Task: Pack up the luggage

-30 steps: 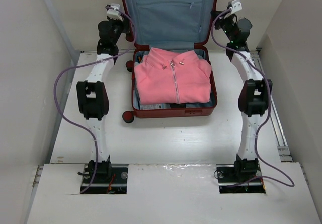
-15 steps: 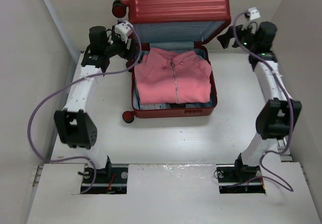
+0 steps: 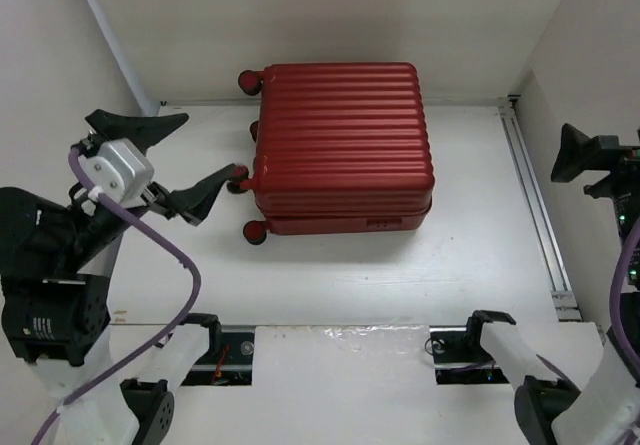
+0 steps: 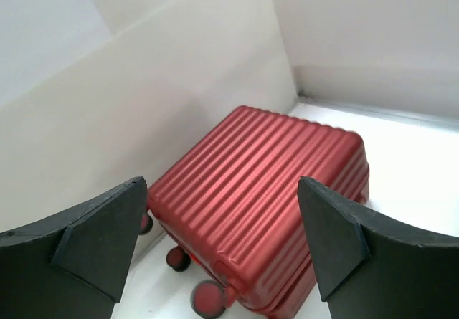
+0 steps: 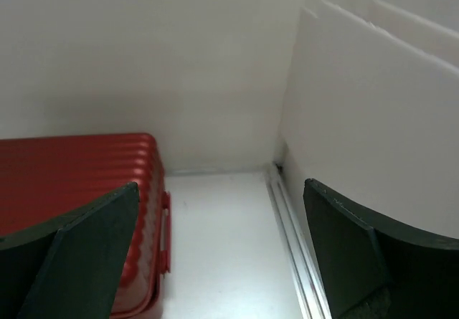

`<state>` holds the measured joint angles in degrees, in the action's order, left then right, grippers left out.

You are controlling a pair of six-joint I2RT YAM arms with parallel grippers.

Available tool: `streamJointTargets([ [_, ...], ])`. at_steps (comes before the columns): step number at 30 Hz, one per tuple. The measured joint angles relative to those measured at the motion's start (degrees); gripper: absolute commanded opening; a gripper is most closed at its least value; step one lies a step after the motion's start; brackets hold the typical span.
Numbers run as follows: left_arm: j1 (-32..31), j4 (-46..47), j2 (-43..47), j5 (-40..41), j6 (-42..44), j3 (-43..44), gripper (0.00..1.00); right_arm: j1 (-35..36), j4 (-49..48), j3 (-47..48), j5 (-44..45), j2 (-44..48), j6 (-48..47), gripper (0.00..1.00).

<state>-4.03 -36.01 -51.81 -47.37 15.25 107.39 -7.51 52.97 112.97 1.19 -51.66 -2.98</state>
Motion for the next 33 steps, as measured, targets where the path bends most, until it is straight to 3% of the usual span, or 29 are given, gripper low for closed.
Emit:
streamJointTargets([
  [4,0.0,1.0,-3.1,7.0,-4.0,-0.8,0.83,9.1,-1.2,-2.0,-2.8,-2.9,-2.1,1.00],
  [7,0.0,-1.0,-10.8,13.7,-2.8,-2.7,0.83,18.4,-1.2,-8.3,-3.5,-13.4,-3.2,1.00],
  [10,0.0,-3.0,-18.3,19.1,2.9,-8.4,0.84,23.3,-0.2,-14.5,-5.7,-26.4,-4.7,1.00],
  [13,0.2,-8.2,-26.8,20.2,15.4,-14.5,0.91,25.1,-1.9,-19.3,-8.7,-35.3,-4.4,1.00],
  [16,0.2,-16.1,-32.0,18.8,26.8,-16.5,0.94,25.2,-1.7,-20.3,-9.6,-32.0,-5.9,1.00],
  [21,-0.3,-21.7,-32.6,17.6,39.3,-12.8,0.94,25.1,1.0,-24.1,-10.8,-27.6,-6.9,1.00],
  [27,-1.0,-26.8,-32.7,16.6,46.9,-17.2,0.93,25.4,1.4,-28.9,-13.0,-24.9,-6.5,1.00],
  [33,-0.8,-27.3,-30.7,21.3,55.1,-23.6,0.92,24.2,3.5,-35.5,-12.7,-23.3,-6.7,1.00],
])
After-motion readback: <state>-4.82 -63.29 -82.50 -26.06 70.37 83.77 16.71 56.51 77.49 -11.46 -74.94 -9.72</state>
